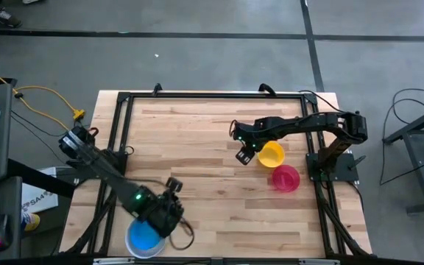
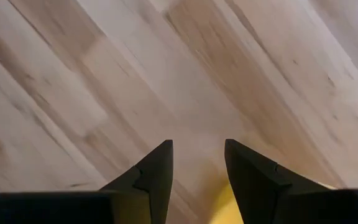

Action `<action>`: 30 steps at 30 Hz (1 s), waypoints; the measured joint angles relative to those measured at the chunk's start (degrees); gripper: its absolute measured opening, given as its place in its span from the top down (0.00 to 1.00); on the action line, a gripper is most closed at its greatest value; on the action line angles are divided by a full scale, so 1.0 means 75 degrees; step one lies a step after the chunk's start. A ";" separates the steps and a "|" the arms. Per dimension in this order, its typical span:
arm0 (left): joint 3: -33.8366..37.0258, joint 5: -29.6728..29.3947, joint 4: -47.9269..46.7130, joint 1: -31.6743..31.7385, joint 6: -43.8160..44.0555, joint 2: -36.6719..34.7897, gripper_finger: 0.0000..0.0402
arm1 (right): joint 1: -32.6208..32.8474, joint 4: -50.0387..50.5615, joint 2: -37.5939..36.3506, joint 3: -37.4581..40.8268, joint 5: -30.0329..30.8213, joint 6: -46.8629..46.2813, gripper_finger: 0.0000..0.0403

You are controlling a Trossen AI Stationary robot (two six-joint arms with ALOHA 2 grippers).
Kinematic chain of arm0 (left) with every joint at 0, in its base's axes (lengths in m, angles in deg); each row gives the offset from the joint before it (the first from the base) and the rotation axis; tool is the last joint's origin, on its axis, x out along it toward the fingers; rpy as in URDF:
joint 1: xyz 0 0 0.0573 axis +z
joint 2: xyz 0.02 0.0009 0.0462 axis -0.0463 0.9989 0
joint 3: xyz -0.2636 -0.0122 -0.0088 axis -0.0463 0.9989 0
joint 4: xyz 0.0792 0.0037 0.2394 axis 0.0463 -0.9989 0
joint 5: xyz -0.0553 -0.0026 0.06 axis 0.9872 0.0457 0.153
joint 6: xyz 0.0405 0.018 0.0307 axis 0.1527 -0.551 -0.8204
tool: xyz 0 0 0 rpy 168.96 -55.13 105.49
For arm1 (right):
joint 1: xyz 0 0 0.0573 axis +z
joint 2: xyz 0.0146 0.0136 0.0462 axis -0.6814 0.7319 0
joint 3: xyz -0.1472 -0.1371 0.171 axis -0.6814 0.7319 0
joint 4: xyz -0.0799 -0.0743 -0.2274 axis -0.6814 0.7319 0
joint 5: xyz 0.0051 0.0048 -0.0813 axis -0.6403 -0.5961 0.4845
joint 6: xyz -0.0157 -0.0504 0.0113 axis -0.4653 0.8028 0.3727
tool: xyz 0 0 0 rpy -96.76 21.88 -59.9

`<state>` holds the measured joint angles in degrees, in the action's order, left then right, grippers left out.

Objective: Nest bowls inside each other
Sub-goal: Stack the yellow bowl on the blue bowl

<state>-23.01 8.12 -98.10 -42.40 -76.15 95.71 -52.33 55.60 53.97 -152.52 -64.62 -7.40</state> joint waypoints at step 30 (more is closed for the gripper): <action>0.1451 0.3033 0.3040 0.4528 -0.4531 0.0009 0.91 | -0.2089 0.2971 -0.1894 0.0222 0.0543 0.0963 0.66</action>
<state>-12.12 30.87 -75.30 -8.43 -110.13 95.78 -67.99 77.88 39.76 -150.85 -60.55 -0.18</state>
